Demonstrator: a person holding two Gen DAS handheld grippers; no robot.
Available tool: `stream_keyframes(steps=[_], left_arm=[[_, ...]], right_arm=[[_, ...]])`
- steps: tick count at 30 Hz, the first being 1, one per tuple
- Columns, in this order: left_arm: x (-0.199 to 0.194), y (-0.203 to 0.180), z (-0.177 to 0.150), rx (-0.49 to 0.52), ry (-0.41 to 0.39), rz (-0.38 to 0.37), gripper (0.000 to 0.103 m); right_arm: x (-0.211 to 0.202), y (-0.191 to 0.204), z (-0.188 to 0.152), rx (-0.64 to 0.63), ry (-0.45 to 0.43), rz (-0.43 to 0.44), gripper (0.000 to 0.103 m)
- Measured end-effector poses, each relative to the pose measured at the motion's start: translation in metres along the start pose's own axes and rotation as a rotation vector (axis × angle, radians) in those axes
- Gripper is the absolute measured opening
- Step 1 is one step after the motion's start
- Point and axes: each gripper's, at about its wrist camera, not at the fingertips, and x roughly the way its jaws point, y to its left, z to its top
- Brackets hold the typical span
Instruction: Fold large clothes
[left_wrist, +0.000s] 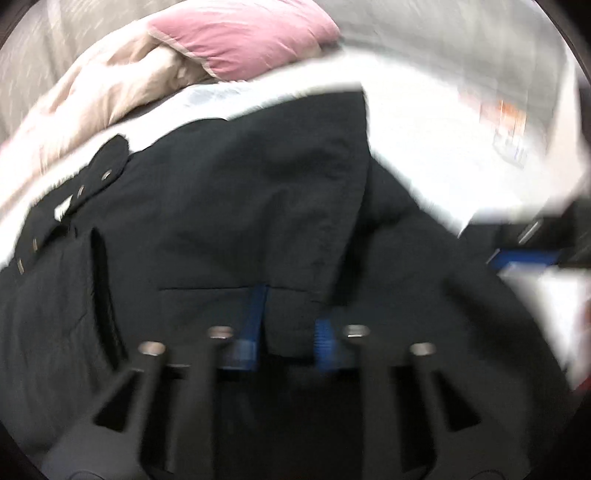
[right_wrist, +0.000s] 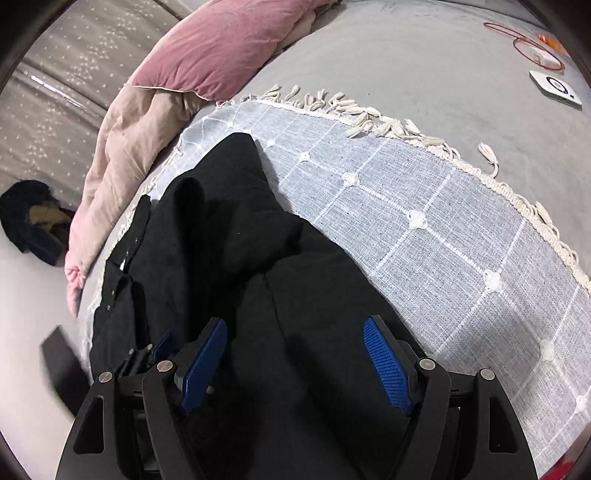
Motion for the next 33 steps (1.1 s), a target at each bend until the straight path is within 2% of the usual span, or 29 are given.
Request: stream_keyframes(steps=[2,4,6,8,9,10,11,13,18,21,22,23,24,25,26,27,28,30,31,33], left_arm=[[-0.043,0.037,0.003,-0.166,-0.096,-0.092,0.023],[-0.075,0.074,-0.001,-0.305,-0.171,-0.123,0.023],[-0.099,0.127,-0.015,-0.503,-0.218,-0.134,0.023],[-0.101,0.165,-0.03,-0.636,-0.193,-0.065,0.03],[-0.099,0.191,-0.042,-0.707,-0.15,-0.006,0.035],[-0.096,0.21,-0.053,-0.763,-0.112,0.01,0.048],[-0.093,0.224,-0.061,-0.808,-0.084,0.001,0.057],[-0.089,0.24,-0.073,-0.861,-0.055,-0.032,0.059],[-0.068,0.233,-0.071,-0.768,0.004,0.005,0.06],[-0.06,0.226,-0.068,-0.727,-0.022,-0.065,0.059],[-0.059,0.225,-0.066,-0.715,-0.036,-0.091,0.052],[-0.06,0.219,-0.066,-0.7,-0.043,-0.115,0.037],[-0.058,0.214,-0.063,-0.684,-0.041,-0.109,0.032],[-0.056,0.211,-0.059,-0.666,-0.04,-0.084,0.011],[-0.057,0.21,-0.057,-0.65,-0.043,-0.062,0.005],[-0.062,0.209,-0.059,-0.655,-0.063,-0.066,0.005],[-0.072,0.208,-0.065,-0.679,-0.089,-0.082,0.005],[-0.079,0.207,-0.074,-0.705,-0.097,-0.079,0.005],[-0.077,0.205,-0.078,-0.705,-0.078,-0.061,0.006],[-0.062,0.198,-0.084,-0.658,0.002,0.038,0.015]], right_arm=[[0.0,0.002,0.001,-0.006,-0.001,0.008,0.078],[0.001,0.004,0.002,-0.007,-0.004,0.015,0.078],[0.001,0.003,0.002,-0.003,-0.007,0.016,0.078],[0.002,0.002,0.003,0.0,-0.011,0.016,0.078],[0.003,0.002,0.004,0.001,-0.014,0.018,0.078],[0.005,0.001,0.006,0.001,-0.021,0.018,0.078],[0.006,0.0,0.007,0.001,-0.026,0.019,0.078],[0.01,-0.004,0.012,0.021,-0.03,0.051,0.078],[0.018,-0.01,0.019,0.104,-0.021,0.289,0.077],[0.032,-0.005,0.021,0.119,0.005,0.447,0.07],[0.039,-0.004,0.022,0.128,0.018,0.486,0.069],[0.051,-0.002,0.023,0.141,0.033,0.524,0.065],[0.058,-0.002,0.024,0.15,0.038,0.534,0.061],[0.068,-0.003,0.026,0.163,0.042,0.531,0.057],[0.081,-0.005,0.027,0.171,0.04,0.497,0.044],[0.086,-0.009,0.027,0.178,0.027,0.465,0.02],[0.089,-0.014,0.027,0.195,0.007,0.44,0.013],[0.082,-0.018,0.028,0.21,-0.025,0.423,0.011],[0.072,-0.015,0.03,0.182,-0.055,0.376,0.011],[0.061,-0.008,0.032,0.123,-0.086,0.289,0.011]])
